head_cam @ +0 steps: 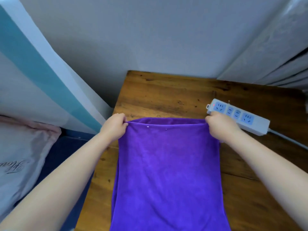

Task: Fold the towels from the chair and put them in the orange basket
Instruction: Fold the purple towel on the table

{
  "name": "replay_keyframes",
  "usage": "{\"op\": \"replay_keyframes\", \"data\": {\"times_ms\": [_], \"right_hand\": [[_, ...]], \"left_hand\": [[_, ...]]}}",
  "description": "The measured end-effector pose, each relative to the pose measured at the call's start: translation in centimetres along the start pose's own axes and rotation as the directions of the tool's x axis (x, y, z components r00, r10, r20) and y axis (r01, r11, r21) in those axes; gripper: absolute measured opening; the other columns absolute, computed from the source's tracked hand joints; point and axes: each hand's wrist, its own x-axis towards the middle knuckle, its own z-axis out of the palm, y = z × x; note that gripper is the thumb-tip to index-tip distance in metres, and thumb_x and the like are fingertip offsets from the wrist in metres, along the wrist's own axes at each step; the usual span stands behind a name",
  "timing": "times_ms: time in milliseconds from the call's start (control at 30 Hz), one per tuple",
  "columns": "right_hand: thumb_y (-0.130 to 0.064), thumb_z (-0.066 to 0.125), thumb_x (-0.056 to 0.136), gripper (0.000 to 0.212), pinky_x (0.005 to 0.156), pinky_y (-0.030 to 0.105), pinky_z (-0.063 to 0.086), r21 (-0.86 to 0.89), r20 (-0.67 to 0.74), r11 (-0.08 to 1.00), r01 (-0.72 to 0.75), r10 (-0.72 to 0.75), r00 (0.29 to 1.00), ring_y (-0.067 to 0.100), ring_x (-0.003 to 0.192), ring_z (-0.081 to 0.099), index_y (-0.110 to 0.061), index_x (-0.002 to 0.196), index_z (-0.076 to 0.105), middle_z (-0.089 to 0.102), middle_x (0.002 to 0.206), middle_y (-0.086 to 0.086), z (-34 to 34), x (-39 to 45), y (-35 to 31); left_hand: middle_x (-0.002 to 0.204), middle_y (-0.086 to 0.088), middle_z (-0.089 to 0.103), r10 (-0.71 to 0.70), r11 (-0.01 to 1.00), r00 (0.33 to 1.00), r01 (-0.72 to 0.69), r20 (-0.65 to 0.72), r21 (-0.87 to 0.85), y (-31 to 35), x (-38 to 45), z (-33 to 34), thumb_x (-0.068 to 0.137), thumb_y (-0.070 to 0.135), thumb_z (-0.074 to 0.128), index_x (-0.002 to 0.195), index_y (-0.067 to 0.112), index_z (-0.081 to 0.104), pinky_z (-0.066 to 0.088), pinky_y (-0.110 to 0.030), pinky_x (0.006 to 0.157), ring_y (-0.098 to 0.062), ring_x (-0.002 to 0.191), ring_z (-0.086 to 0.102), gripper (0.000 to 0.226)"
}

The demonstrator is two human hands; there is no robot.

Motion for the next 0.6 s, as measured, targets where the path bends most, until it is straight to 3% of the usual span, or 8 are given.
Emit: {"op": "replay_keyframes", "data": {"times_ms": [133,233,433,500,567,600], "right_hand": [[-0.007,0.045,0.093,0.031,0.089,0.031,0.048,-0.085,0.035,0.996,-0.01,0.013,0.999,0.026,0.114,0.051,-0.006,0.123,0.052,0.052,0.123,0.013,2.3,1.3,-0.8],[-0.006,0.053,0.09,0.035,0.092,0.032,0.048,-0.151,0.049,0.988,0.001,0.007,0.999,0.025,0.116,0.049,-0.007,0.125,0.05,0.051,0.125,0.012,3.4,1.6,-0.7],[-0.014,0.046,0.094,0.031,0.099,0.033,0.041,-0.019,0.05,1.0,0.002,-0.001,0.999,0.025,0.125,0.04,-0.011,0.124,0.053,0.046,0.132,0.012,2.7,2.0,0.5],[-0.015,0.045,0.094,0.023,0.092,0.031,0.042,0.027,0.161,0.998,0.048,-0.052,0.986,0.023,0.116,0.044,-0.013,0.114,0.056,0.05,0.122,0.011,2.0,2.3,0.7],[-0.015,0.045,0.092,0.011,0.077,0.027,0.04,0.085,0.233,0.995,0.05,-0.069,0.97,0.019,0.095,0.047,-0.018,0.088,0.055,0.049,0.103,0.008,1.1,2.5,0.6],[-0.016,0.046,0.092,0.016,0.072,0.026,0.039,0.124,0.232,0.991,0.054,-0.082,0.969,0.018,0.088,0.046,-0.019,0.076,0.05,0.046,0.098,0.006,0.8,2.6,0.5]], "left_hand": [[0.119,-0.02,0.051,-0.027,0.999,0.999,0.026,0.033,0.047,0.7,2.2,1.7,0.096,0.019,0.044,0.109,0.001,0.054,0.039,-0.038,0.098,-0.035,0.113,0.049,0.025],[0.124,-0.018,0.047,0.001,0.987,0.993,-0.019,0.116,0.16,0.5,3.0,2.4,0.096,0.024,0.045,0.113,0.002,0.053,0.041,-0.039,0.097,-0.033,0.116,0.046,0.029],[0.12,-0.015,0.052,0.056,0.973,0.975,-0.101,0.213,0.209,-0.1,3.2,2.4,0.096,0.028,0.046,0.107,0.005,0.055,0.044,-0.036,0.09,-0.029,0.109,0.051,0.027],[0.111,-0.012,0.057,0.091,0.973,0.973,-0.132,0.21,0.191,-0.3,3.0,2.0,0.095,0.027,0.047,0.092,0.011,0.053,0.043,-0.032,0.082,-0.023,0.096,0.052,0.018],[0.098,-0.006,0.055,0.122,0.976,0.979,-0.148,0.162,0.161,-0.4,2.7,1.4,0.095,0.027,0.047,0.083,0.015,0.047,0.04,-0.026,0.07,-0.016,0.085,0.046,0.017],[0.093,-0.003,0.052,0.135,0.976,0.981,-0.156,0.139,0.154,-0.5,2.5,1.0,0.095,0.027,0.047,0.082,0.016,0.045,0.038,-0.023,0.066,-0.014,0.082,0.045,0.017]]}}
